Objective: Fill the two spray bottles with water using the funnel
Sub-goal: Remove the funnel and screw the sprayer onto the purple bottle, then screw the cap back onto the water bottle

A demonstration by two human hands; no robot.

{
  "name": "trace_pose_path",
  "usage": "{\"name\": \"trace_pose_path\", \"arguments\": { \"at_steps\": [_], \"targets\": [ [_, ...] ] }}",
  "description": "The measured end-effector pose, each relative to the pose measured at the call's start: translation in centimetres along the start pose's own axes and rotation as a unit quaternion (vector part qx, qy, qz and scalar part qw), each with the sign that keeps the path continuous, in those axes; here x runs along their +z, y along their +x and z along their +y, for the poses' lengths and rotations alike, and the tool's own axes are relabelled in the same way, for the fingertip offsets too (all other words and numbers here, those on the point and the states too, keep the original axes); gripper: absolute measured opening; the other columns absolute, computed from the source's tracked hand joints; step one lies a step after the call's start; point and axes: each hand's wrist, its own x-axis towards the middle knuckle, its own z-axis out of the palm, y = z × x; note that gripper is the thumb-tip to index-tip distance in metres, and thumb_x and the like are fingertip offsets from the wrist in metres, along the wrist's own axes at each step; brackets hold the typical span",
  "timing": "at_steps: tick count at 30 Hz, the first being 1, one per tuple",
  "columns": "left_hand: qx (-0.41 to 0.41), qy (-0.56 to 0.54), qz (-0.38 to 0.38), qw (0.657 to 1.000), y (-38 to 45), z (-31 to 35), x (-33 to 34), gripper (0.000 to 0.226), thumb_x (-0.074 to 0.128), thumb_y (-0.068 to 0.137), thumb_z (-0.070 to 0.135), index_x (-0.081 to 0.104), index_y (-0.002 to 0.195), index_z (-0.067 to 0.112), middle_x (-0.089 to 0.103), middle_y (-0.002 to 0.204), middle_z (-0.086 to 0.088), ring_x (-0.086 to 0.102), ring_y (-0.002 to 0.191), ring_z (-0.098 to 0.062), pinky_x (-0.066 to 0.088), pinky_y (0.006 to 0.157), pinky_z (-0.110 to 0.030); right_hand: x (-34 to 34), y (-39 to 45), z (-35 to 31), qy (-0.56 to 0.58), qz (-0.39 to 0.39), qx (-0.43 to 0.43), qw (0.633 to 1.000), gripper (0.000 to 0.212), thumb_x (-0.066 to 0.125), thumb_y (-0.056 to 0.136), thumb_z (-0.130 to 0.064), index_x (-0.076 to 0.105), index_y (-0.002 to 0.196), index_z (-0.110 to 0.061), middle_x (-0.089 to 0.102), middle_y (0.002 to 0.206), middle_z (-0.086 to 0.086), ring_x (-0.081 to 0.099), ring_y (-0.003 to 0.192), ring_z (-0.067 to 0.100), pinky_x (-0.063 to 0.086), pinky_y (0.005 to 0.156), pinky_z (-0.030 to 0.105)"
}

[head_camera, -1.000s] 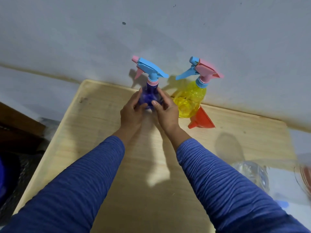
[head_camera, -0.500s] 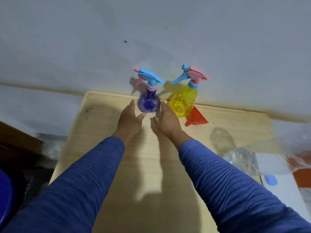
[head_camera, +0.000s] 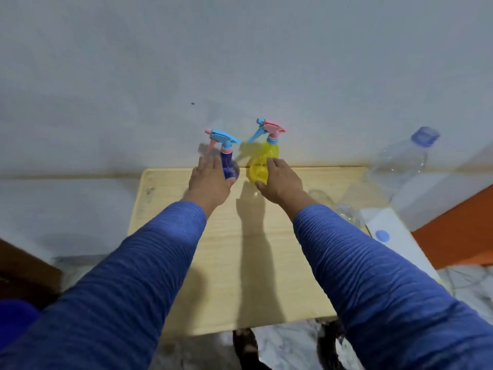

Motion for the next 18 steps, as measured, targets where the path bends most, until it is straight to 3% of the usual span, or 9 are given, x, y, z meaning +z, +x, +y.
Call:
{"name": "trace_pose_path", "arguments": {
  "at_steps": [3, 6, 18],
  "targets": [
    [0.041, 0.009, 0.008, 0.999, -1.6, 2.4, -1.2, 0.074, 0.042, 0.095, 0.044, 0.009, 0.147, 0.003, 0.011, 0.155, -0.014, 0.006, 0.144, -0.031, 0.019, 0.114, -0.043, -2.4, -3.0, 1.1, 0.009, 0.042, 0.033, 0.999, 0.065, 0.052, 0.091, -0.039, 0.026, 0.142, -0.008, 0.032, 0.146, 0.009, 0.028, 0.137, 0.023, 0.033, 0.106, 0.036],
    [0.081, 0.027, 0.009, 0.996, -3.3, 5.3, -1.6, 0.072, 0.04, 0.095, 0.046, 0.015, 0.145, 0.001, 0.02, 0.152, -0.015, 0.011, 0.143, -0.031, 0.019, 0.114, -0.044, -4.1, -6.3, 2.6, 0.005, 0.07, 0.058, 0.996, 0.066, 0.051, 0.092, -0.036, 0.022, 0.144, -0.006, 0.031, 0.147, 0.009, 0.027, 0.138, 0.023, 0.032, 0.107, 0.036],
    [0.194, 0.006, -0.027, 0.981, -7.8, 17.3, 2.1, 0.078, 0.037, 0.095, 0.048, 0.0, 0.148, 0.003, 0.01, 0.157, -0.012, 0.0, 0.145, -0.031, 0.011, 0.117, -0.041, -5.8, -15.6, 12.7, 0.024, 0.098, 0.187, 0.977, 0.06, 0.051, 0.093, -0.034, 0.029, 0.141, -0.006, 0.034, 0.146, 0.01, 0.034, 0.134, 0.026, 0.036, 0.102, 0.037]
  ]
}}
